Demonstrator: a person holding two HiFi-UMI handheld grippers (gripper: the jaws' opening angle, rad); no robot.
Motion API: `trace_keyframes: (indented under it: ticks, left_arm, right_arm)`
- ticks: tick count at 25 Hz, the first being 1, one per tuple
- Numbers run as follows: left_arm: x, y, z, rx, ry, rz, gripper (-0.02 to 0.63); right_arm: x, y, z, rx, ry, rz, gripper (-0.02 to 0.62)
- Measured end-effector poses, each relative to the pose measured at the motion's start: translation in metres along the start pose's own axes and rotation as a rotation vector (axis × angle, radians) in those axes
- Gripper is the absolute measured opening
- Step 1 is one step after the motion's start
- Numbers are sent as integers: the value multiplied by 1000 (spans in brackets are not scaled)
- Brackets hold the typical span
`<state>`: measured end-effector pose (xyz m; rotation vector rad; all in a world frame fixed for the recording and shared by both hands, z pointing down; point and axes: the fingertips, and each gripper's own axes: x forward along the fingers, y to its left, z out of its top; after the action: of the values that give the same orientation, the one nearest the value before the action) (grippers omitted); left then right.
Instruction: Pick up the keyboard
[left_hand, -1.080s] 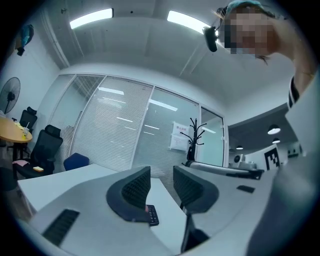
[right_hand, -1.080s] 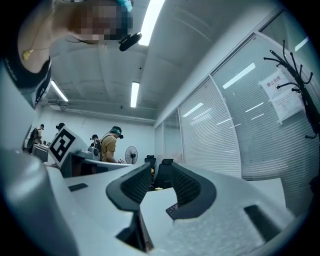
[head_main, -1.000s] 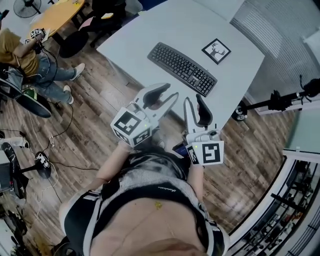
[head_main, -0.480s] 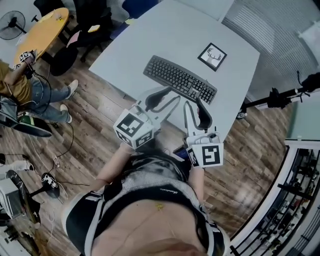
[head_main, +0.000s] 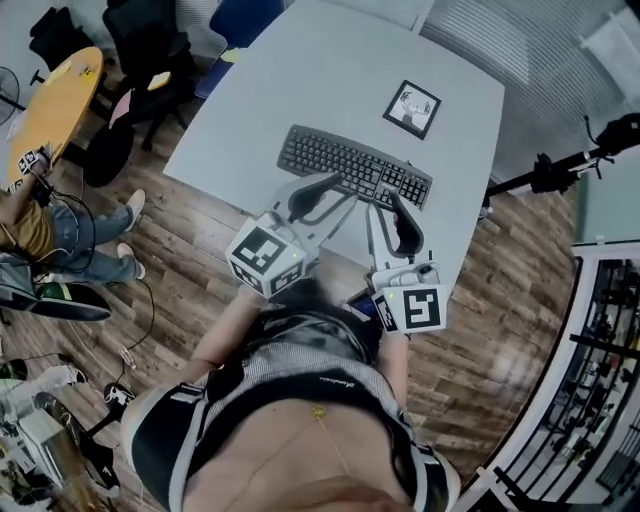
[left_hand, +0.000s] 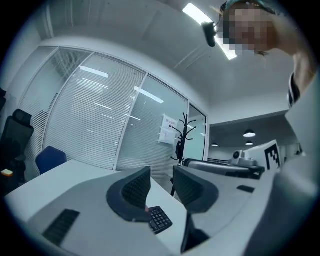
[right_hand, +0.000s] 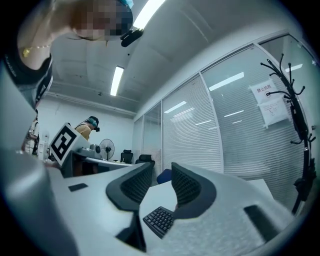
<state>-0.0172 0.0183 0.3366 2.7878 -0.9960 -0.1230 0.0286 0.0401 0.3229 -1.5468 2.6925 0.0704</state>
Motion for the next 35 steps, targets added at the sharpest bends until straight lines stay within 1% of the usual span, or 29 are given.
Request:
trace_keyframes:
  ticks: [7, 13, 16, 25, 30, 35]
  left_arm:
    - [4, 10, -9, -41, 23, -78, 133]
    - [0, 15, -11, -92, 20, -112, 133]
    - [-1, 16, -9, -96, 15, -115, 133]
    - [4, 31, -8, -109, 4, -86, 133]
    - [22, 31, -10, -105, 15, -86, 133]
    - [52, 23, -11, -99, 26, -81, 133]
  right_arm:
    - [7, 1, -12, 6, 21, -69, 126]
    - [8, 4, -18, 9, 44, -98, 126]
    - [12, 5, -17, -3, 50, -92, 126]
    - [26, 2, -18, -24, 71, -49, 126]
    - [31, -14, -21, -19, 74, -42, 126]
    - [32, -38, -22, -20, 72, -23, 126]
